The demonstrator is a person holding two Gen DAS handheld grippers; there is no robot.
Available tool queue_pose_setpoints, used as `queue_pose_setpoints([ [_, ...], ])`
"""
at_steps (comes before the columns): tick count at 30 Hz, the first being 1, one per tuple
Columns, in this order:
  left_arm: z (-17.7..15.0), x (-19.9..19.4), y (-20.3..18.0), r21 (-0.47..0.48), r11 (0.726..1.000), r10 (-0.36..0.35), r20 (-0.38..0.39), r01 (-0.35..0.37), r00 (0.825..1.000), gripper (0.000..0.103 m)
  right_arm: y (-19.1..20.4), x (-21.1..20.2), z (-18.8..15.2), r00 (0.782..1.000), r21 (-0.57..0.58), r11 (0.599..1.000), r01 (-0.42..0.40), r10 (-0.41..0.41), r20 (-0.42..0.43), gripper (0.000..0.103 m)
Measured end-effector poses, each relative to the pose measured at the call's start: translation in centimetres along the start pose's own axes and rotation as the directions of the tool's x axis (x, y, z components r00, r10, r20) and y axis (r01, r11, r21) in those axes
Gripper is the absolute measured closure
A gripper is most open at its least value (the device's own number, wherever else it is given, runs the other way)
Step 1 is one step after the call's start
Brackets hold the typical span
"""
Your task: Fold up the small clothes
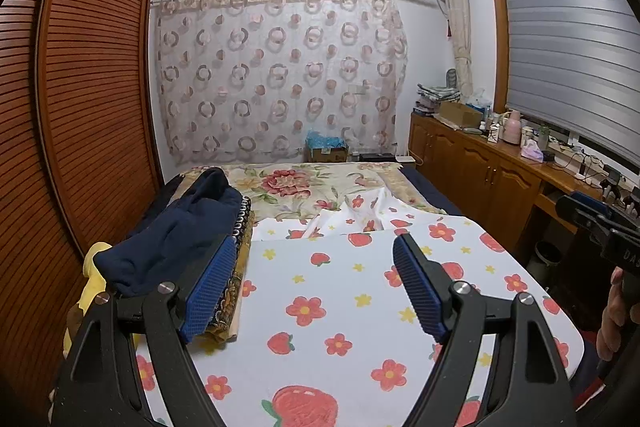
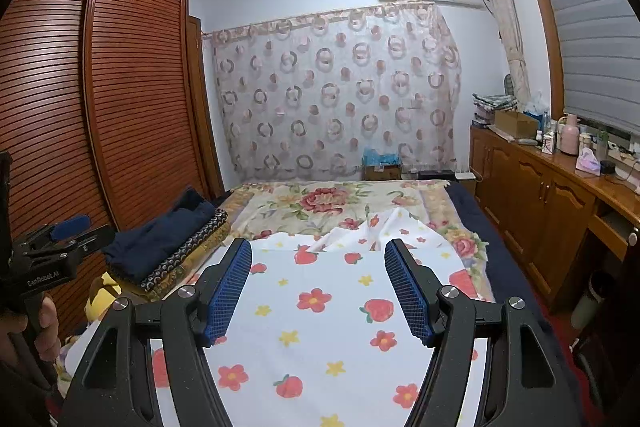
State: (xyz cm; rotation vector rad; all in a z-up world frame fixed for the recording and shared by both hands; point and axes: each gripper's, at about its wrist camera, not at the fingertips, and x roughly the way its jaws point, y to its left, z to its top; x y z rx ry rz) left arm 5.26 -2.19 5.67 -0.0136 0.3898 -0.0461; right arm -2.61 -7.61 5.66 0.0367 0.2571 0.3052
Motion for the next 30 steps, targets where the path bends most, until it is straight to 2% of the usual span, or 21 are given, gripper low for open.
queue_pose_setpoints([
  [9,0.0,0.0,0.0,0.003,1.0,0.001,0.002,-0.001,1.0,0.021,-1.2,0.7,0.7,1.0,0.004,1.0,0.004,-0.004,0.0,0.032],
  [13,0.0,-0.1,0.0,0.003,1.0,0.0,0.006,0.0,1.0,0.016,-1.4,0.6,0.8,1.0,0.001,1.0,0.004,-0.004,0.0,0.032],
  [30,-0.3,-0.7,0.1,-0.001,1.0,-0.006,0.01,0.006,1.0,0.015,-2.5,0.8,0.9,1.0,-0.004,1.0,0.006,-0.006,0.003,0.032],
])
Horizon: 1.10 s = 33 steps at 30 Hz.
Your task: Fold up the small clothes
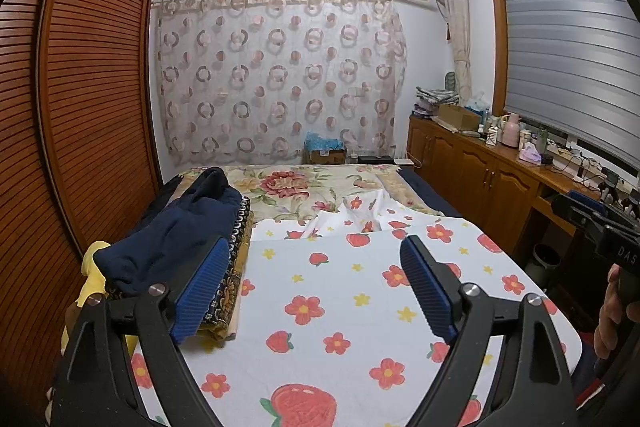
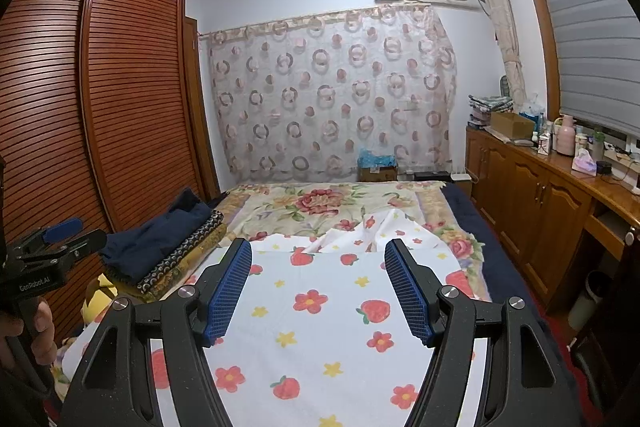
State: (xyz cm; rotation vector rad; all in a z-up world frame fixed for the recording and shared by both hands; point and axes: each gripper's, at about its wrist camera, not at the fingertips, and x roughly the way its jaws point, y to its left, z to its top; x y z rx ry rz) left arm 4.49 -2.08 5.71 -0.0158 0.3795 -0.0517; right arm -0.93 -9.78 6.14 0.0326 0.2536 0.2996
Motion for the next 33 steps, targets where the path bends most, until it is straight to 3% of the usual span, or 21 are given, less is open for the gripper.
queue_pose_setpoints([
  [33,0.0,-0.01,0.06,0.001,1.0,0.002,0.001,-0.002,1.0,0.013,-1.05,0.3,-0.01,1.0,-0.006,1.0,-0.003,0.003,0.001,0.032],
])
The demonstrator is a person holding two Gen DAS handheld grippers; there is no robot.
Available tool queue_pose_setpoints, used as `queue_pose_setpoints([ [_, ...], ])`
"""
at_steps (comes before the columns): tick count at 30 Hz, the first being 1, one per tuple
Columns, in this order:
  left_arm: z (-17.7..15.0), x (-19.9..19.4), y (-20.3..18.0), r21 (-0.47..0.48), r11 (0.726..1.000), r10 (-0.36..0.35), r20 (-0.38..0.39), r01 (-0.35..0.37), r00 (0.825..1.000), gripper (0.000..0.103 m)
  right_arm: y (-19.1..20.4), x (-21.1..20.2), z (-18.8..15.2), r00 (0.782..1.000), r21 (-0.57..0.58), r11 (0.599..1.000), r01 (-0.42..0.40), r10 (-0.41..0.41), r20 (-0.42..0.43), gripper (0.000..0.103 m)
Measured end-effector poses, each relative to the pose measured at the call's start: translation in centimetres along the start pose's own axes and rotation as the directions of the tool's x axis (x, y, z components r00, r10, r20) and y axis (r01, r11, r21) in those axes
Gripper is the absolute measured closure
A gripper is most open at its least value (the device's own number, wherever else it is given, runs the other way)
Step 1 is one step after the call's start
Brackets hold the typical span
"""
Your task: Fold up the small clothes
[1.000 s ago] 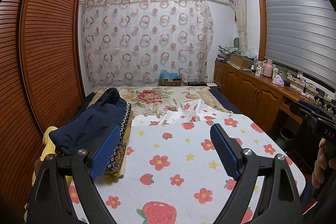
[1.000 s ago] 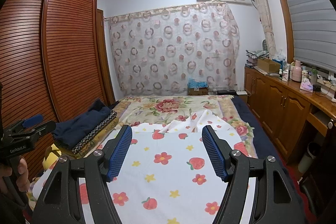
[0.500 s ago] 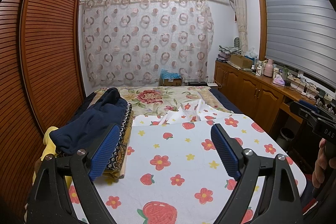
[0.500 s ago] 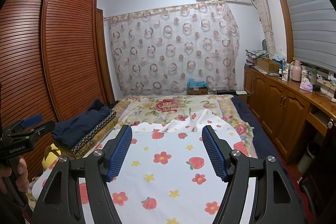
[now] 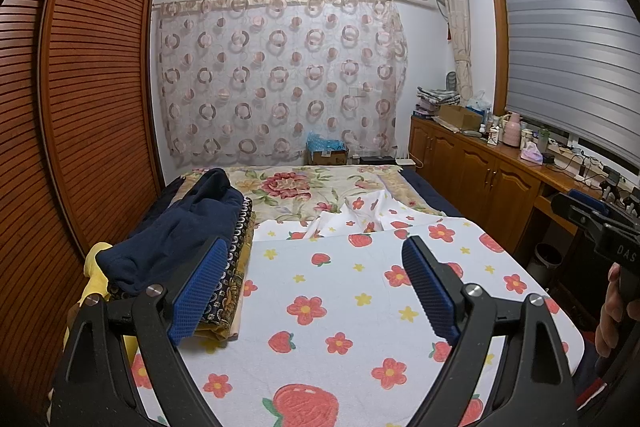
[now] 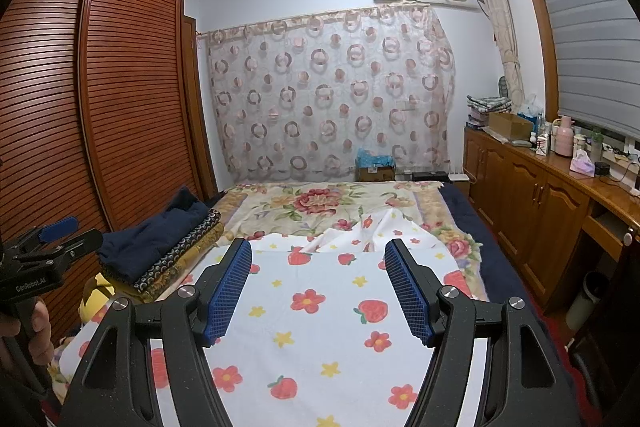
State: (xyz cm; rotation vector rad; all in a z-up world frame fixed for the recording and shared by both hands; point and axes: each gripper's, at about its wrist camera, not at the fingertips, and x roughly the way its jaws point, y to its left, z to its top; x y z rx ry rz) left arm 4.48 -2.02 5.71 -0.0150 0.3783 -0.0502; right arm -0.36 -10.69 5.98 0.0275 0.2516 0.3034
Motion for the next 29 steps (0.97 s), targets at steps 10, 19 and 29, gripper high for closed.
queue_pose_setpoints([
  [10,0.0,-0.06,0.03,-0.001,1.0,-0.001,0.002,0.001,1.0,0.013,-0.33,0.18,0.08,1.0,-0.005,1.0,0.001,-0.001,0.002,0.032],
  [19,-0.04,-0.05,0.02,-0.001,1.0,-0.001,0.002,0.001,1.0,0.013,-0.44,0.18,0.09,1.0,-0.006,1.0,0.0,0.0,0.003,0.032],
  [29,-0.11,-0.02,0.02,0.0,1.0,0.0,0.002,0.0,1.0,0.013,-0.6,0.21,0.08,1.0,-0.006,1.0,-0.001,0.001,0.002,0.032],
])
